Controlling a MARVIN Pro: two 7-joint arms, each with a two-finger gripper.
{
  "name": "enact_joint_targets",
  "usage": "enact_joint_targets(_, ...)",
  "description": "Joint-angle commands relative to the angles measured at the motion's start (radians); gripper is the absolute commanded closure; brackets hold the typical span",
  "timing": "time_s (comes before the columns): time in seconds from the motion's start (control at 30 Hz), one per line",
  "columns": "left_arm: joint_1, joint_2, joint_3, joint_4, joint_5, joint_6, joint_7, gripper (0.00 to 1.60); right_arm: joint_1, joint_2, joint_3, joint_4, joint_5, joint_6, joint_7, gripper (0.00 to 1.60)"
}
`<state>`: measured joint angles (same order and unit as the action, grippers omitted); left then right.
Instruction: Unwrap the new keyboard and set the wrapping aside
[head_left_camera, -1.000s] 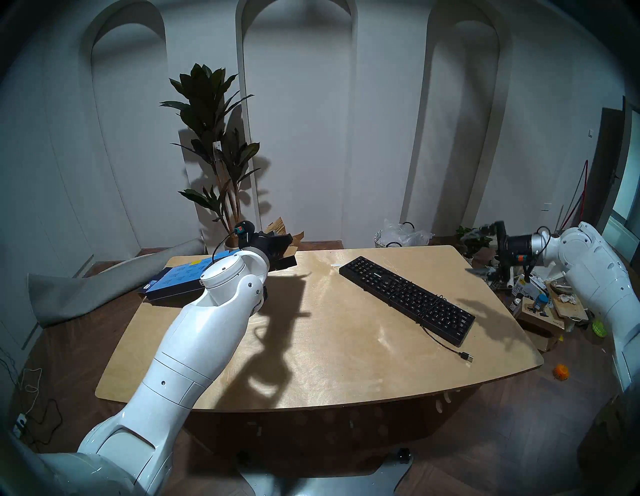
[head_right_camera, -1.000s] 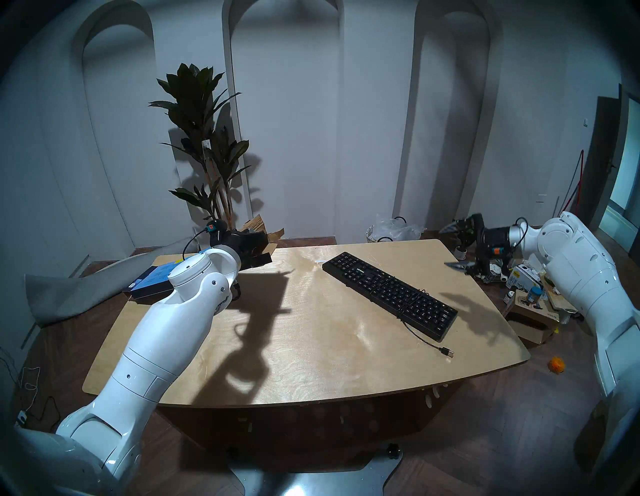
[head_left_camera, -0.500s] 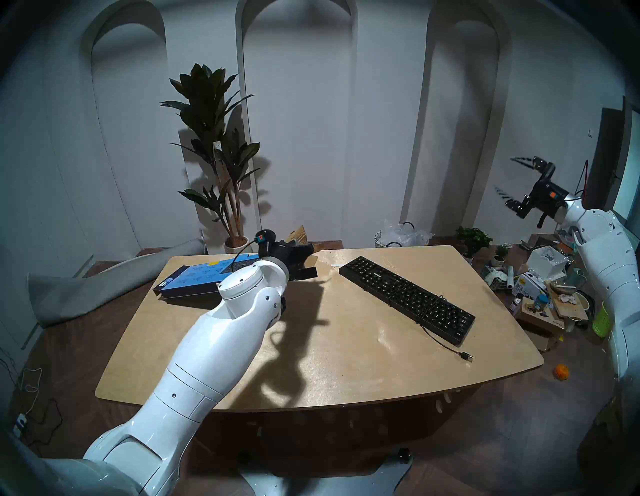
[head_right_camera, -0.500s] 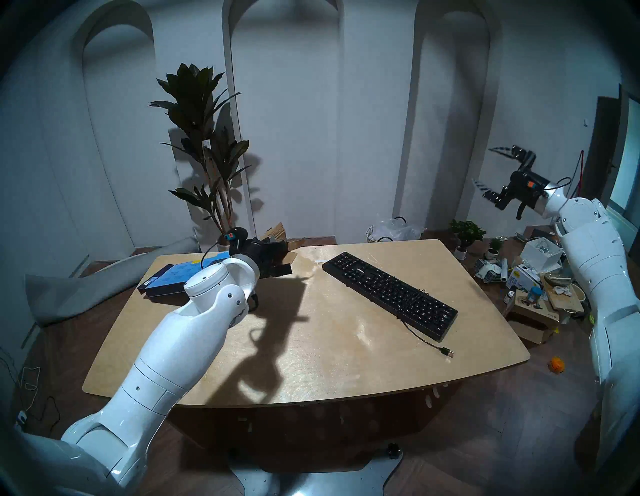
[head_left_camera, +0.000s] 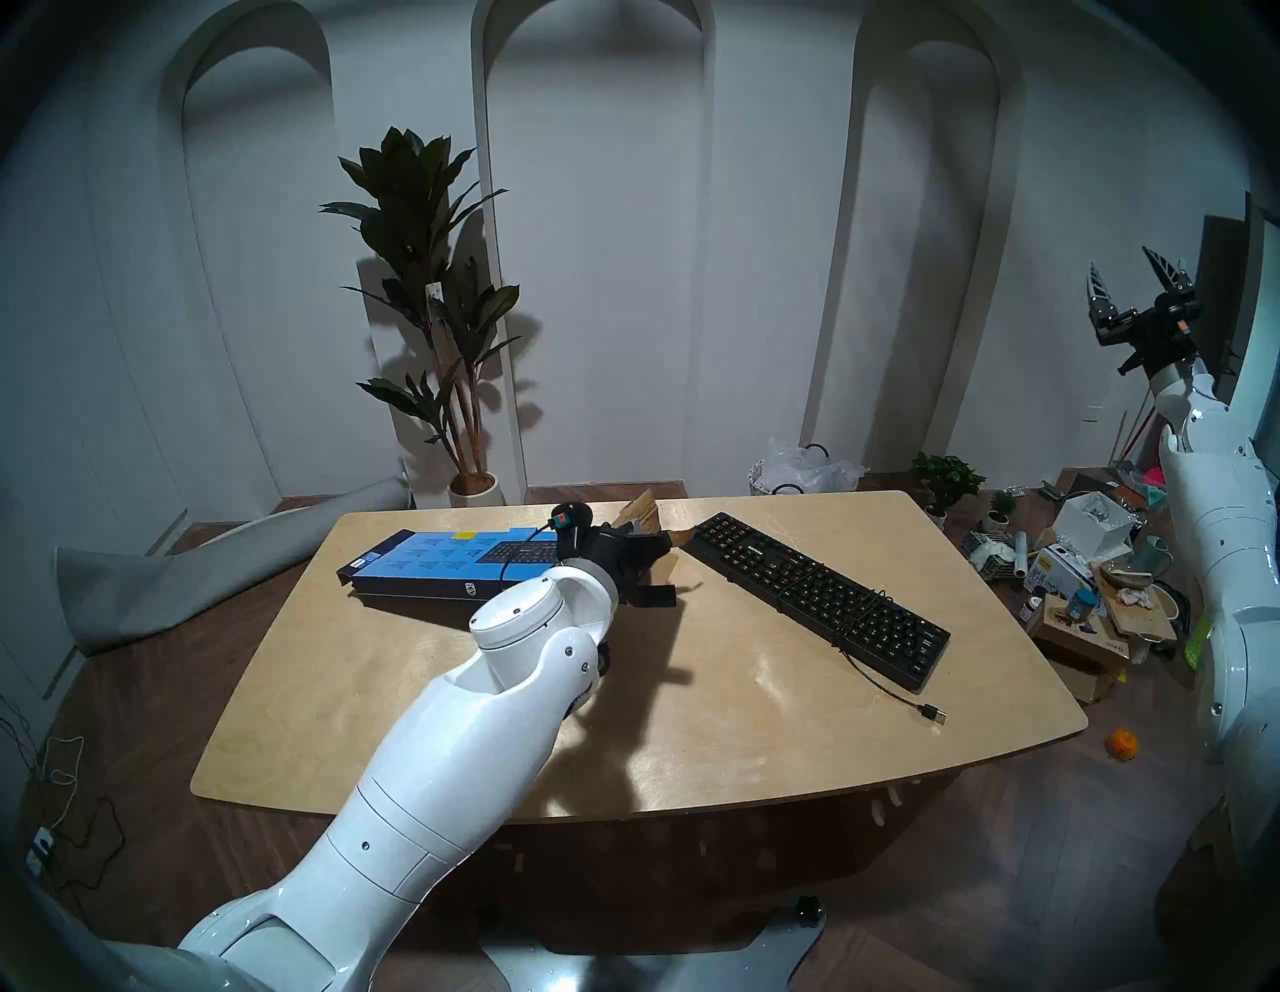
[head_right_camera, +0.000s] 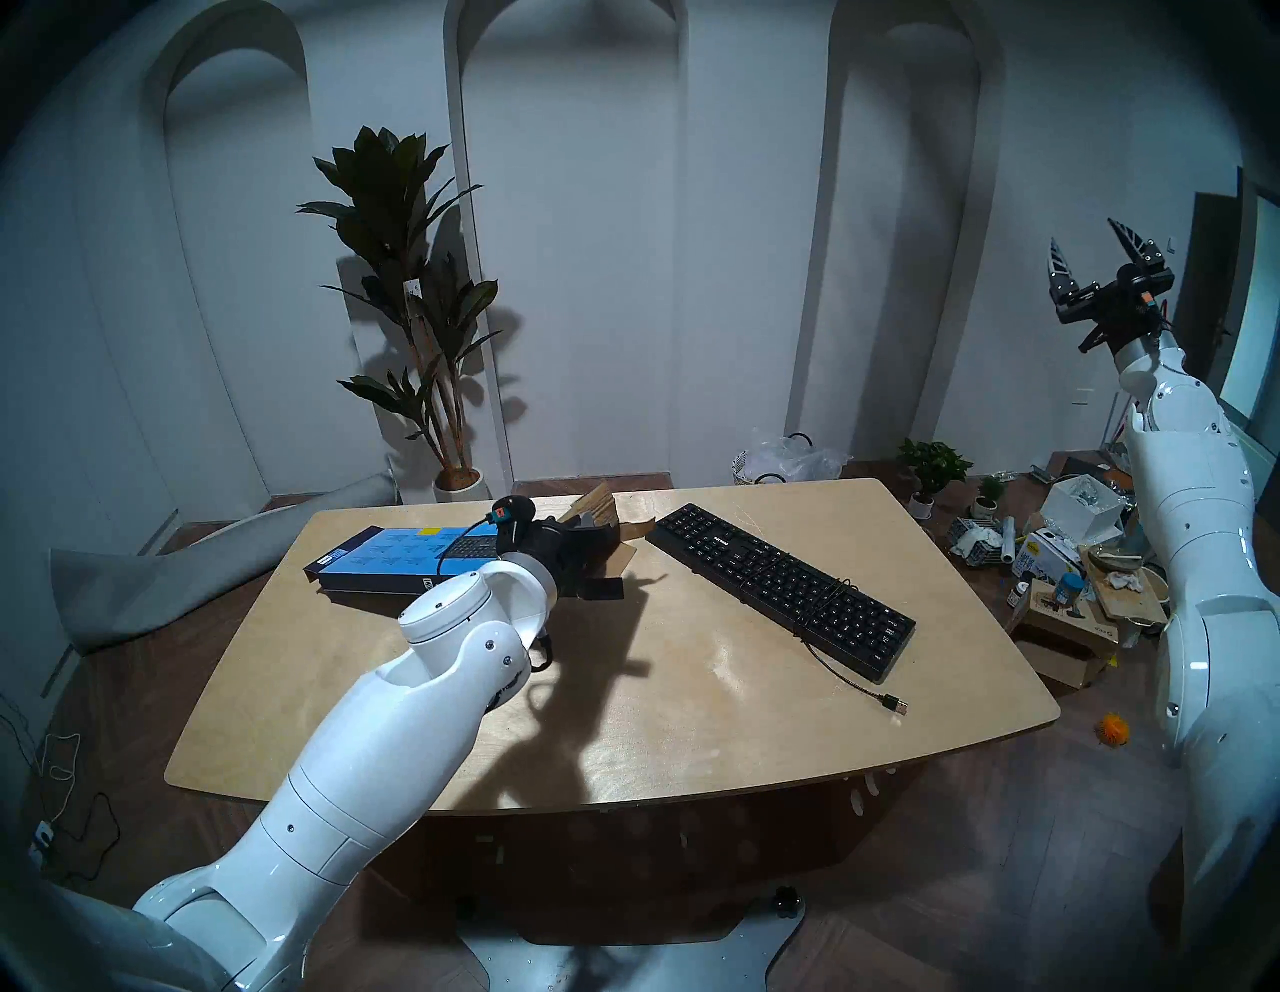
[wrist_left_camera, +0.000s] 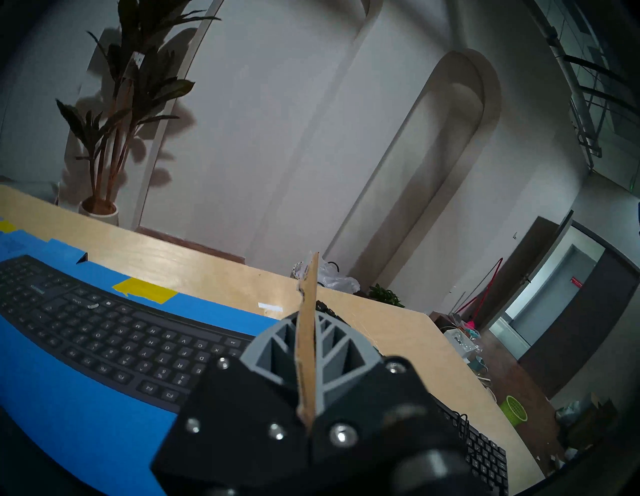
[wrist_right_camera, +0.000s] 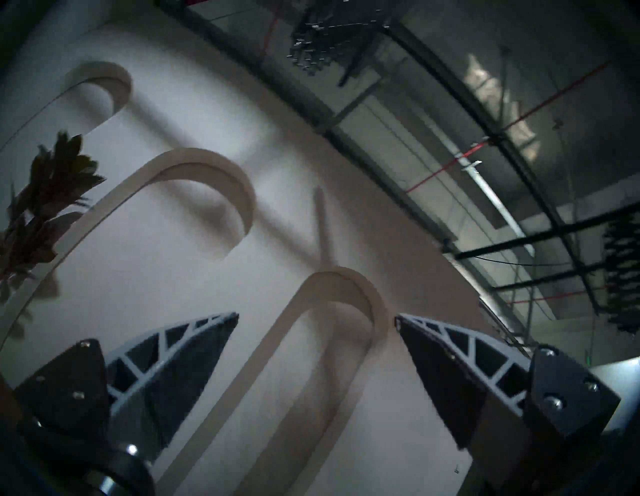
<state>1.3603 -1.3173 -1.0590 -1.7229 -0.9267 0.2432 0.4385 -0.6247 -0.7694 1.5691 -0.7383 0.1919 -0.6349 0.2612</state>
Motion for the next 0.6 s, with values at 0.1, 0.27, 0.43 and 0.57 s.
enact_joint_targets(0.1, -0.032, -0.106, 0.010, 0.162, -0.019, -0.057, 0.036, 1.60, 0.022, -0.063, 0.088, -0.106, 0.017, -0.007, -0.173, 0.00)
enact_joint_targets(0.27, -0.058, -0.133, 0.020, 0.239, -0.018, -0.084, 0.036, 1.60, -0.002, -0.053, 0.115, -0.172, 0.000, -0.002, -0.252, 0.00)
enact_joint_targets(0.43, -0.075, -0.163, 0.026, 0.255, -0.025, -0.119, 0.029, 1.60, -0.043, -0.049, 0.140, -0.238, -0.027, 0.025, -0.332, 0.00)
enact_joint_targets(0.57, -0.097, -0.186, 0.031, 0.254, -0.020, -0.141, 0.029, 1.60, -0.071, -0.051, 0.151, -0.274, -0.044, 0.048, -0.370, 0.00)
